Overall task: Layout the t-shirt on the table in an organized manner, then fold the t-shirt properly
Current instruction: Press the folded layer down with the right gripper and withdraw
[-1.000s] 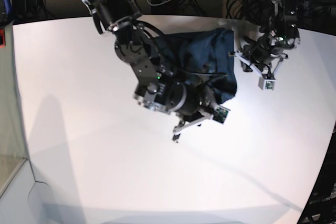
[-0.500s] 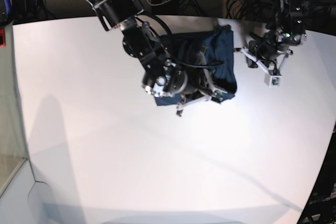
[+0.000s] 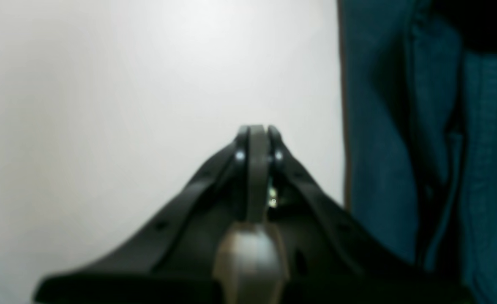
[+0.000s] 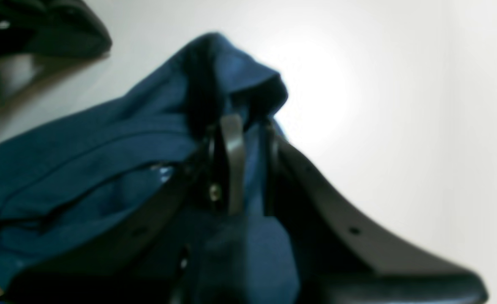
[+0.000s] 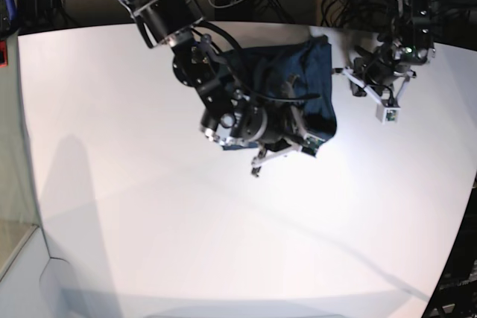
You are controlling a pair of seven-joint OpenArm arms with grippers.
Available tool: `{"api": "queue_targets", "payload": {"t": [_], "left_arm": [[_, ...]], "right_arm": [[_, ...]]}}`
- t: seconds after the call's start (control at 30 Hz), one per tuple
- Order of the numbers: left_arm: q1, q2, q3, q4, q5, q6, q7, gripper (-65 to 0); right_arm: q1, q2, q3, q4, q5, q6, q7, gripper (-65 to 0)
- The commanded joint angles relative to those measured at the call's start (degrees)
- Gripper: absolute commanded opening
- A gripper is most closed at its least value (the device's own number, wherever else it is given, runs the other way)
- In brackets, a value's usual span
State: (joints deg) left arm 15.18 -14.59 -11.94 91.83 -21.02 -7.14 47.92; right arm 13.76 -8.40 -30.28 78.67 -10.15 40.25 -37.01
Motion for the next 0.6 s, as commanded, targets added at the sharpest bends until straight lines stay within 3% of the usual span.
{"api": "queue_targets", "payload": {"t": [0.0,0.23,0.57], "left_arm": [[0.78,-0.49,0.03,-0.62,2.33,1.03,4.25,-65.0],[1.13,-0.49,0.03,-0.45,2.33,1.03,4.25,-65.0],[2.45,-0.84,-0.14,0.52,2.33,1.03,4.34,-65.0]], "right_arm": [[1.23,-0.6,-0.09,-0.48,0.79,-0.25,1.37,-58.8],[2.81,-0.6,-5.28,-4.7,1.67,-0.25,6.2,-58.8],[9.14,-0.6,-5.72,-4.34,25.05,-0.25,13.06,-58.9]]}}
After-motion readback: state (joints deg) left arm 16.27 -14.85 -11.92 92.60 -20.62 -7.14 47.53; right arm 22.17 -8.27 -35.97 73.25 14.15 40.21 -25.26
